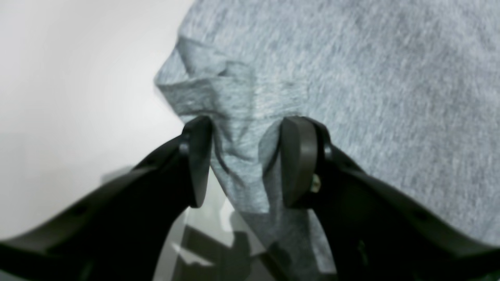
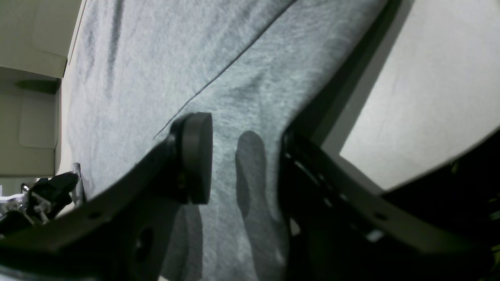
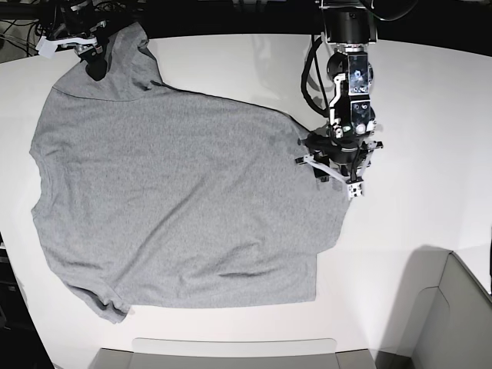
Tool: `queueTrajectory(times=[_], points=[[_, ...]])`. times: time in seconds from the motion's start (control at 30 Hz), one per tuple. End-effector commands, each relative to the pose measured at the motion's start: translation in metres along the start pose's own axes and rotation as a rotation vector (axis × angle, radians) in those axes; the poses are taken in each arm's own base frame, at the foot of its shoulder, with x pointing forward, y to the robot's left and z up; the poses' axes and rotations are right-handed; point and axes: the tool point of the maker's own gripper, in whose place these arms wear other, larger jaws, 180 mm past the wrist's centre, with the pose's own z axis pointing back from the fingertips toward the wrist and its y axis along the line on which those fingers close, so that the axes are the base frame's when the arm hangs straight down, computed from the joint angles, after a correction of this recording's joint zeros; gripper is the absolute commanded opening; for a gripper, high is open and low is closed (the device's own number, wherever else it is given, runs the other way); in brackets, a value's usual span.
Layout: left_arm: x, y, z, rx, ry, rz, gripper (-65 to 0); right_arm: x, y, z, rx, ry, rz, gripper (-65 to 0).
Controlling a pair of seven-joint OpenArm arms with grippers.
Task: Fold the T-shirt properly
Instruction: 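Lift the shirt by both corners and pull them apart to stretch it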
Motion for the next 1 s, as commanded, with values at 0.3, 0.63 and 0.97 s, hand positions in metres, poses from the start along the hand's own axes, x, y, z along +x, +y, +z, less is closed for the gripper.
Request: queueTrajectory(times=[0.3, 0.63, 0.97], points=[[0.008, 0.026, 0.009, 0.034, 0.001, 0.034, -65.0, -0.010, -0.010, 0.003, -0.046, 0.061, 0.021, -65.0], [-0.006, 0.060, 0.048, 0.100, -0.044, 0.063, -65.0, 0.011, 0.010, 0.017, -0.009, 0.044, 0.120, -65.0], [-0.038, 0.103, 0.089, 0.201, -0.028, 0.077, -65.0, 0.054, 0.050, 0.040, 0.076, -0.098, 0.239, -65.0]])
